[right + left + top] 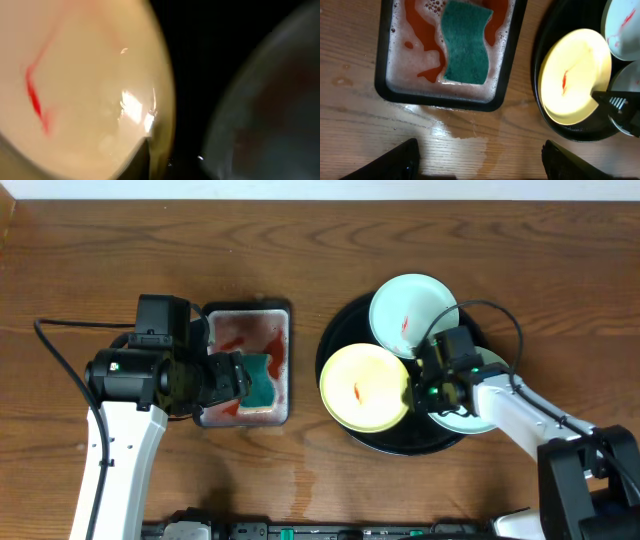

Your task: Clean dirty plates on tray and stack at the side

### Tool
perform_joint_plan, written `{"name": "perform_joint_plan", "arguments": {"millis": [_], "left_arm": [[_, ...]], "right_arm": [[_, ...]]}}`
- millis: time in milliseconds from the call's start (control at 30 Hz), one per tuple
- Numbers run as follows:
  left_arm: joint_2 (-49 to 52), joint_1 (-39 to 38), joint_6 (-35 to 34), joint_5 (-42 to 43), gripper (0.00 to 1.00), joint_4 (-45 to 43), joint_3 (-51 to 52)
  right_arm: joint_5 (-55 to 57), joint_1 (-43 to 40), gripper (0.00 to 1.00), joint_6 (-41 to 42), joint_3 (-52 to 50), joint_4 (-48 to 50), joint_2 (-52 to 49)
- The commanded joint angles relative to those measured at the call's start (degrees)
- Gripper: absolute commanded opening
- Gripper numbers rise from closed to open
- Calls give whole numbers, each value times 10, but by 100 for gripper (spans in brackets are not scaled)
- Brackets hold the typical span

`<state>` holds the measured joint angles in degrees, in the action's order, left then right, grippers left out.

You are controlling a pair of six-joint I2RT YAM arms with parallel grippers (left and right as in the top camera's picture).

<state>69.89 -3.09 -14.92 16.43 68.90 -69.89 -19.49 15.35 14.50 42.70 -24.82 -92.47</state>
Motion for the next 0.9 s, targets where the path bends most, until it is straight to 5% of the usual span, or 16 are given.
{"name": "perform_joint_plan", "arguments": {"millis": [0, 467, 633, 867], "left_arm": [[1, 2, 10, 5, 79, -7, 9], [26, -11, 5, 9, 66, -219, 193], [108, -40, -6, -66, 65, -309, 213], [237, -51, -35, -69, 37, -395, 213]], "right_arm": [[-5, -16, 1, 43, -10, -2, -15], [23, -17, 1, 50, -10, 7, -15], [21, -17, 1, 50, -10, 5, -15], [20, -16, 1, 52, -10, 5, -15]]}}
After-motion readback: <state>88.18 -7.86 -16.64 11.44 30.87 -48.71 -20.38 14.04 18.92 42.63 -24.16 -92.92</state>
